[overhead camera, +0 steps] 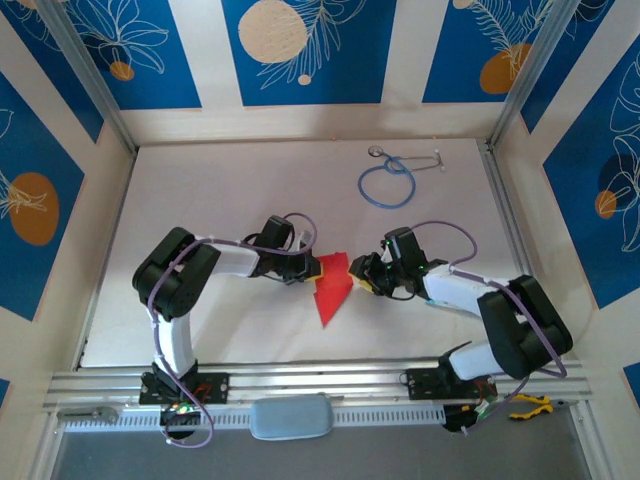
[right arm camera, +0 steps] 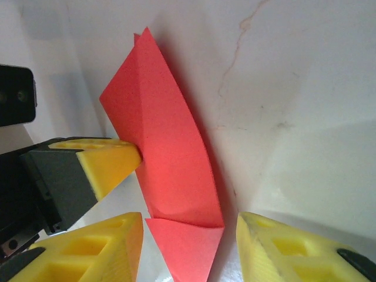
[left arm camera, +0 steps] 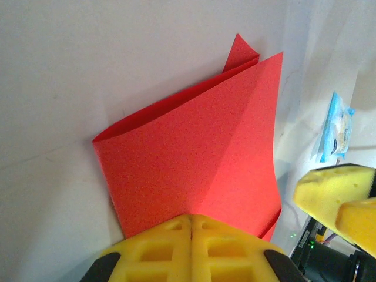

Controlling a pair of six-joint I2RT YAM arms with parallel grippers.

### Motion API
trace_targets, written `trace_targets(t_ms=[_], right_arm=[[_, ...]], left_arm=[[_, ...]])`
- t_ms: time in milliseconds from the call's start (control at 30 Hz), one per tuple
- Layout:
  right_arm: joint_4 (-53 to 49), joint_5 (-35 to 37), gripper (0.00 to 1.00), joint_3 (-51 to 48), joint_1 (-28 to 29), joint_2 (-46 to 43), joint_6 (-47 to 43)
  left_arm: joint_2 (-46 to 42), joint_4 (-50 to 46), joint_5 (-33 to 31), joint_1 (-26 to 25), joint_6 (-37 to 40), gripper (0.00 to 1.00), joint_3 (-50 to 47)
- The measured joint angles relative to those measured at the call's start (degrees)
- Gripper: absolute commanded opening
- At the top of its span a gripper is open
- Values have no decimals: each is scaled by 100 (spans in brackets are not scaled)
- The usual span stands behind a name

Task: Fold a paper plane with a square sheet of paper (pick it up from the middle)
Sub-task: Fold the wing for the fifth time at the center of the table.

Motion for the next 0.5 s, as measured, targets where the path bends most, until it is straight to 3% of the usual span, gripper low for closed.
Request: trace_targets(t_ms=[500], right_arm=[[374,-811,39,157,-326,743,-297]], left_arm=[[4,-225,79,0,157,0,70]])
